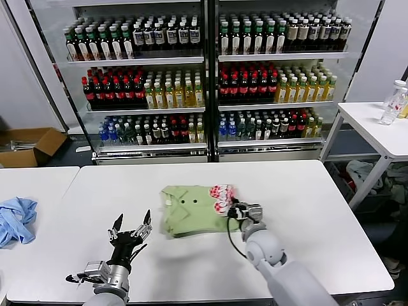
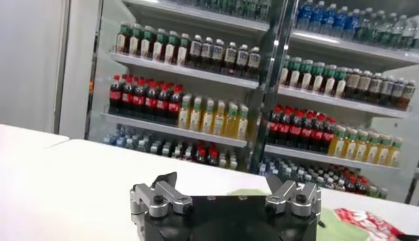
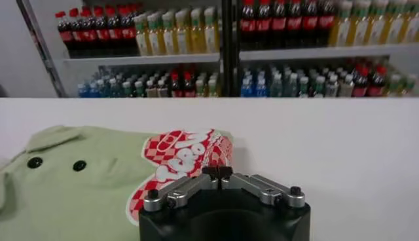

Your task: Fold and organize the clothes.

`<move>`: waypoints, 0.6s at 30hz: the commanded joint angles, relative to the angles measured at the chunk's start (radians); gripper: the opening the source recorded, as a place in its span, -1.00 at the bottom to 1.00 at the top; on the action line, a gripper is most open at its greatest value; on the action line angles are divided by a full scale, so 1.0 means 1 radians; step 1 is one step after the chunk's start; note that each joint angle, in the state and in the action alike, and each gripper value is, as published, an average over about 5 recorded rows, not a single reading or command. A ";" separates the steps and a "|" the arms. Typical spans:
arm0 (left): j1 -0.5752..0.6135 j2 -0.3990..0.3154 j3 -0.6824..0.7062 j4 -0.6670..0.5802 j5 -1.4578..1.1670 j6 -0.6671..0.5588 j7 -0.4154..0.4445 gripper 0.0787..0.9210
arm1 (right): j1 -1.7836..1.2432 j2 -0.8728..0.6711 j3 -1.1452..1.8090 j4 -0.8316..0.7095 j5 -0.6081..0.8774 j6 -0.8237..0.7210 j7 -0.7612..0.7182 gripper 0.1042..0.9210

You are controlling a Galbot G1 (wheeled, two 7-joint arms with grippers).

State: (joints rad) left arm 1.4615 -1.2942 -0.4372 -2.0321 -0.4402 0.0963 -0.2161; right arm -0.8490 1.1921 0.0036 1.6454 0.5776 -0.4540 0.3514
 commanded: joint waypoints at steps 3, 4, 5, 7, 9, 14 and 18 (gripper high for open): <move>0.018 0.002 0.011 -0.003 0.019 -0.008 0.016 0.77 | -0.120 -0.178 0.138 0.114 -0.162 0.053 -0.172 -0.98; 0.021 0.002 0.012 -0.004 0.023 -0.010 0.018 0.77 | -0.163 -0.180 0.157 0.148 -0.187 0.077 -0.170 -0.94; 0.024 0.003 0.013 -0.005 0.027 -0.012 0.021 0.77 | -0.201 -0.179 0.175 0.178 -0.207 0.107 -0.165 -0.90; 0.032 0.006 0.015 -0.008 0.037 -0.019 0.027 0.77 | -0.277 -0.168 0.214 0.237 -0.246 0.175 -0.145 -0.75; 0.037 0.010 0.017 -0.010 0.048 -0.028 0.034 0.77 | -0.331 -0.147 0.250 0.283 -0.275 0.224 -0.122 -0.63; 0.035 0.022 0.014 -0.019 0.063 -0.040 0.049 0.77 | -0.457 -0.094 0.334 0.398 -0.298 0.280 -0.103 -0.29; 0.038 0.033 0.013 -0.035 0.063 -0.040 0.059 0.77 | -0.560 -0.074 0.391 0.465 -0.339 0.283 -0.117 -0.01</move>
State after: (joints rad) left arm 1.4886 -1.2728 -0.4243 -2.0522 -0.3943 0.0659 -0.1733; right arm -1.1274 1.0957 0.2282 1.8909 0.3587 -0.2814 0.2465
